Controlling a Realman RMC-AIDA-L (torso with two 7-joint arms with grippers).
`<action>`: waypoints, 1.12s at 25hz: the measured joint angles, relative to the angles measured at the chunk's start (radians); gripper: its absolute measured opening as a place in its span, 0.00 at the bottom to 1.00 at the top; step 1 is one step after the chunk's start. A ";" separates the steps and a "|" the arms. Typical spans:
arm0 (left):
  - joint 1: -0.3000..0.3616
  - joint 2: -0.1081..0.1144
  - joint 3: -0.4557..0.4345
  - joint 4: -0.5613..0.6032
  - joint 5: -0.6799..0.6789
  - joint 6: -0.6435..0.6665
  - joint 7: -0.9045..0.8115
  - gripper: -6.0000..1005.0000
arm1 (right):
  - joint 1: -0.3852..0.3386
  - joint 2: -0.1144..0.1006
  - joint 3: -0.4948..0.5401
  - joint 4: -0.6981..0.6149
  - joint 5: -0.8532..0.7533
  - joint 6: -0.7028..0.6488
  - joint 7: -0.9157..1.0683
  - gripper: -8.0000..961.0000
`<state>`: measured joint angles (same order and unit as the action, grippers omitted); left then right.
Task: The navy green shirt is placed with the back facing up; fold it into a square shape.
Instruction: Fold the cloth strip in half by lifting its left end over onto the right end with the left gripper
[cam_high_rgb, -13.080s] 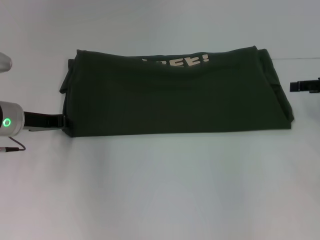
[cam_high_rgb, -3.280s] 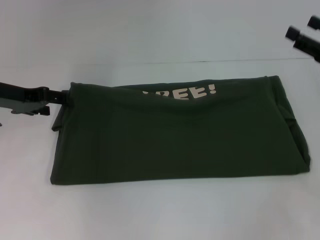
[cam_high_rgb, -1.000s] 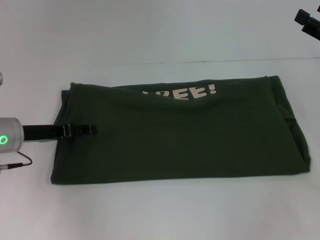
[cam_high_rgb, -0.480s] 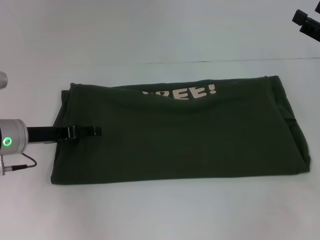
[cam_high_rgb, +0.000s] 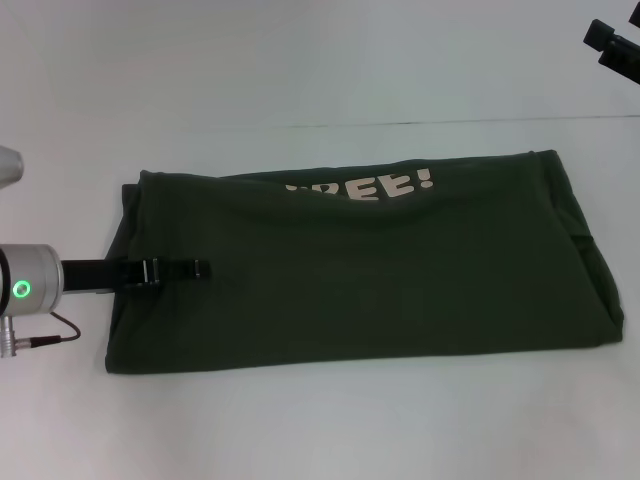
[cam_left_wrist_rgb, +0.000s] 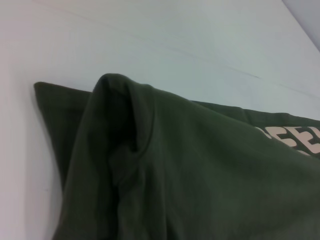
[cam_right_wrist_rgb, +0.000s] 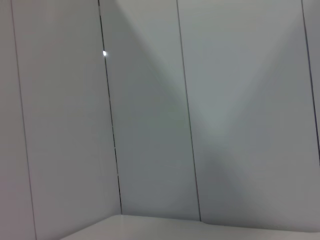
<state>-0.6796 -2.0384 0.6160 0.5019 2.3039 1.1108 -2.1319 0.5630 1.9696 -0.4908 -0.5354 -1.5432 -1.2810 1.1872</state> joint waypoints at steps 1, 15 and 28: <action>0.000 -0.001 0.000 0.000 -0.002 0.005 0.002 0.84 | 0.000 0.000 0.000 0.000 0.000 0.000 0.000 0.86; 0.026 0.008 -0.030 0.123 -0.082 0.171 -0.015 0.84 | 0.002 0.000 0.000 -0.003 0.000 0.002 0.000 0.86; 0.003 0.075 -0.059 0.216 0.155 0.241 -0.350 0.84 | 0.009 -0.002 0.000 -0.005 0.001 -0.003 -0.004 0.86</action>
<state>-0.6762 -1.9635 0.5573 0.7181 2.4588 1.3516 -2.4819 0.5718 1.9676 -0.4908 -0.5401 -1.5424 -1.2839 1.1836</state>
